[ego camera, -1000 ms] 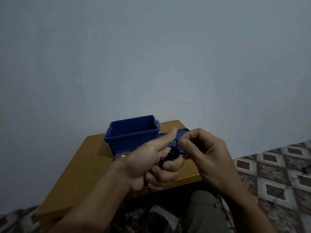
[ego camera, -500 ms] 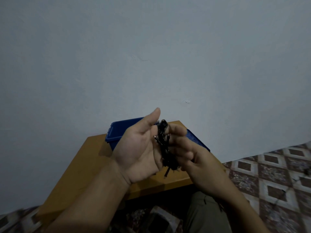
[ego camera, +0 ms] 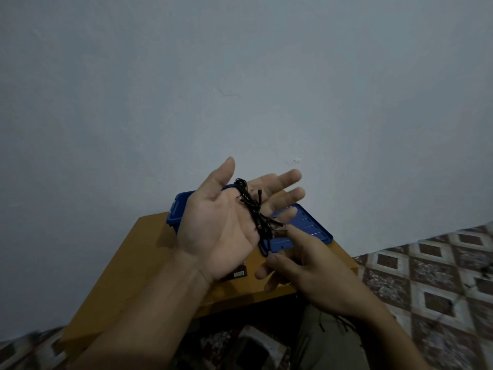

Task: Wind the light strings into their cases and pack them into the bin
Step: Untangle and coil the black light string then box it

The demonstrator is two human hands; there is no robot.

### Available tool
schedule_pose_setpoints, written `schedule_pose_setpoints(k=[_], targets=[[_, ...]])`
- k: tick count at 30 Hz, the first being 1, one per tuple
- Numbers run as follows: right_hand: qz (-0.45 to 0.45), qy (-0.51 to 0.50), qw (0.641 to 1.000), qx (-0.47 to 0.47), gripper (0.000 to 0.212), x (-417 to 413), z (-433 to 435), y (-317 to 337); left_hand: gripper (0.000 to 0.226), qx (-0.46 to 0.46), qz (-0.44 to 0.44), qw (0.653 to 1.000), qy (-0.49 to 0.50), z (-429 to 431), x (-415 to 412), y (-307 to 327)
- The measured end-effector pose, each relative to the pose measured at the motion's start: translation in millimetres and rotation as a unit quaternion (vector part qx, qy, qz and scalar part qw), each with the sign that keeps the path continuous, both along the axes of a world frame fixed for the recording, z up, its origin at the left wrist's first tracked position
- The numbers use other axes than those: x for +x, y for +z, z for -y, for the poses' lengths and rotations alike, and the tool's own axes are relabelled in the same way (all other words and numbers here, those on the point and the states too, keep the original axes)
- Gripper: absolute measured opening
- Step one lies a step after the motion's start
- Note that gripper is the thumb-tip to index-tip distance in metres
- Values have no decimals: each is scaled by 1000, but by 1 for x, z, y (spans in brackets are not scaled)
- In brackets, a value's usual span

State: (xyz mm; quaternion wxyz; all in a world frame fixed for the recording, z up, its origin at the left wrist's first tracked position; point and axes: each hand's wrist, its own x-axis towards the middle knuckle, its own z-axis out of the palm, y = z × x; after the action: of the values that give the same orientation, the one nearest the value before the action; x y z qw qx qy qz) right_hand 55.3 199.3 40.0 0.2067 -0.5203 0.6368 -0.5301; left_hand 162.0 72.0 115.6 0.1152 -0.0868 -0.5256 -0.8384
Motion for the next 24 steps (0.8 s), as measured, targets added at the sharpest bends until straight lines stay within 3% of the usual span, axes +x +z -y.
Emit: schedule_pose_setpoints(k=[3,8,17,24], targets=[[13,18,1000,0,8,0,-4,3,80,24,1,999,28,1,-1,0],[13,7,1000,0,17,1,-7,8,85,69,-1,995,69,1,-3,-1],[1,-6,1000,-24,18,-1,-7,7,96,9,43,989,143,-9,-2,0],[7,-4,999,-37,16,-1,-6,7,101,-37,86,987,133,-8,-2,-5]])
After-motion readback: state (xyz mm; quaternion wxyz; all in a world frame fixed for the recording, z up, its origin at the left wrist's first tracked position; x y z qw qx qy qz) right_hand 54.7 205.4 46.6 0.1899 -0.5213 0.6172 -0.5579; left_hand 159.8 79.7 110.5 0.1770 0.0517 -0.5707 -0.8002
